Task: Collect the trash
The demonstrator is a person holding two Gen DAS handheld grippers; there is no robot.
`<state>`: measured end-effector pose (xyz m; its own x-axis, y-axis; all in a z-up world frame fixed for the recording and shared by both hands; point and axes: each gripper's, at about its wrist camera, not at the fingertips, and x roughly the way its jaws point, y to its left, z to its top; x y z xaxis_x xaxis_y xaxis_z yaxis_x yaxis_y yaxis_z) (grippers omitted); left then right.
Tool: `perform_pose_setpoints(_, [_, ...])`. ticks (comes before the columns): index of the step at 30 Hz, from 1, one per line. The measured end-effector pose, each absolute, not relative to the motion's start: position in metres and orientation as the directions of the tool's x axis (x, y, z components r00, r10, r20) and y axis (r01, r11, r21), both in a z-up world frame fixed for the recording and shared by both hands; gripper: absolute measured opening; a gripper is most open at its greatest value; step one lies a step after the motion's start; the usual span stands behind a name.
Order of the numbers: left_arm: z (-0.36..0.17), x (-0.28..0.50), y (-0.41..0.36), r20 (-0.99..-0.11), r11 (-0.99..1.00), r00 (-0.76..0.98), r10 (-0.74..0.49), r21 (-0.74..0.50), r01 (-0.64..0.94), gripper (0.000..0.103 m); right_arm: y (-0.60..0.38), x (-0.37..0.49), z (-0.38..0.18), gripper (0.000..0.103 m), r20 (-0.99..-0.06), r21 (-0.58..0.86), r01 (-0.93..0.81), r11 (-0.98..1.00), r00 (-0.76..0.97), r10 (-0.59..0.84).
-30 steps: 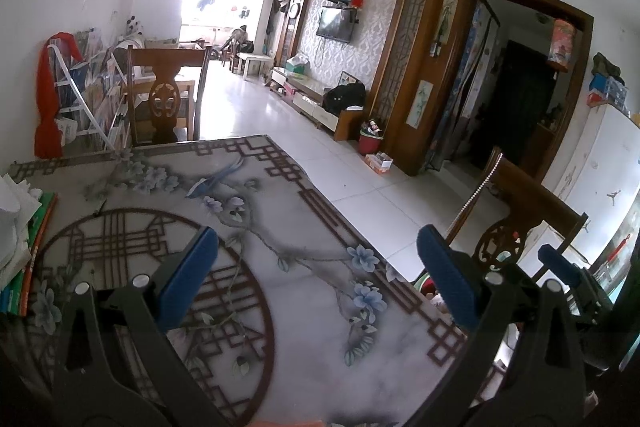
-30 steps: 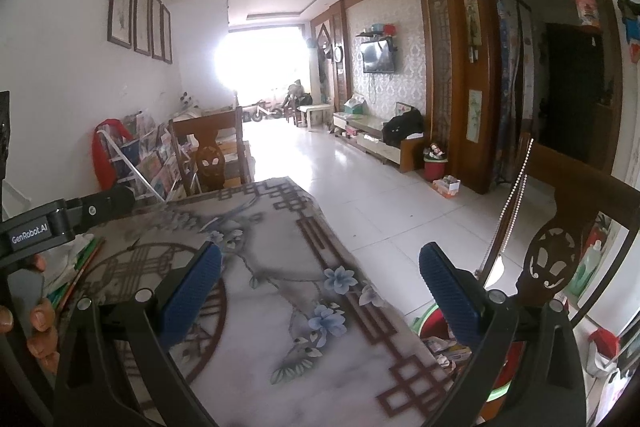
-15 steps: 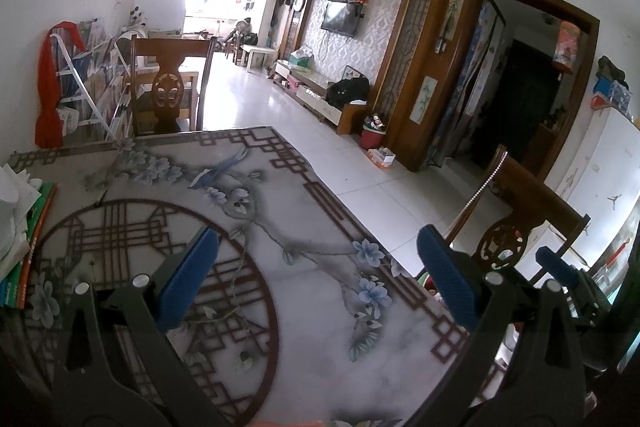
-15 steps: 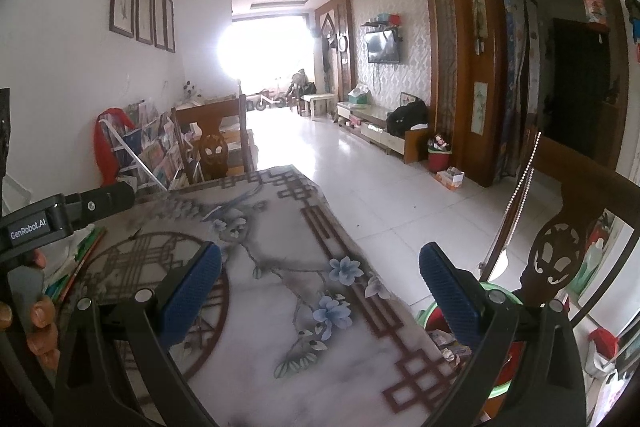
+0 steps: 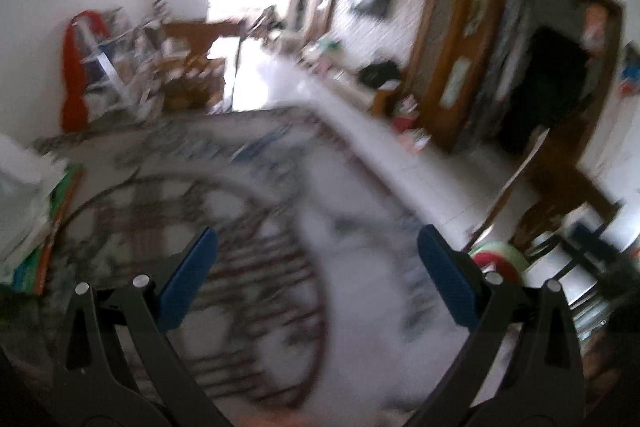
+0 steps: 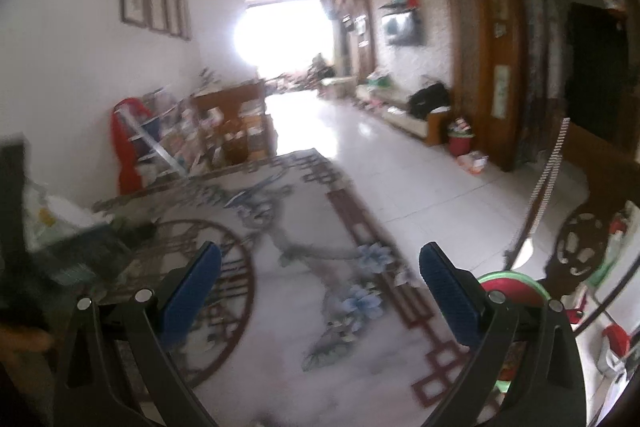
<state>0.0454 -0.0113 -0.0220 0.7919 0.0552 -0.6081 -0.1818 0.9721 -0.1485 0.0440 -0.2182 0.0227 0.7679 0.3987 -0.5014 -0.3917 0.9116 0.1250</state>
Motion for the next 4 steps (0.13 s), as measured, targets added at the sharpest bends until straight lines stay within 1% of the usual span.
perform_pose_setpoints(2, [-0.062, 0.046, 0.007, -0.703, 0.965, 0.704, 0.099, -0.104, -0.239, 0.098, -0.215, 0.046, 0.029, 0.096, -0.508, 0.184, -0.47, 0.863, 0.706, 0.493])
perform_pose_setpoints(4, [-0.095, 0.04, 0.029, -0.762, 0.943, 0.629, 0.155, -0.075, -0.323, 0.098, -0.216, 0.047, 0.039, 0.096, -0.474, 0.305, -0.555, 0.774, 0.616, 0.629])
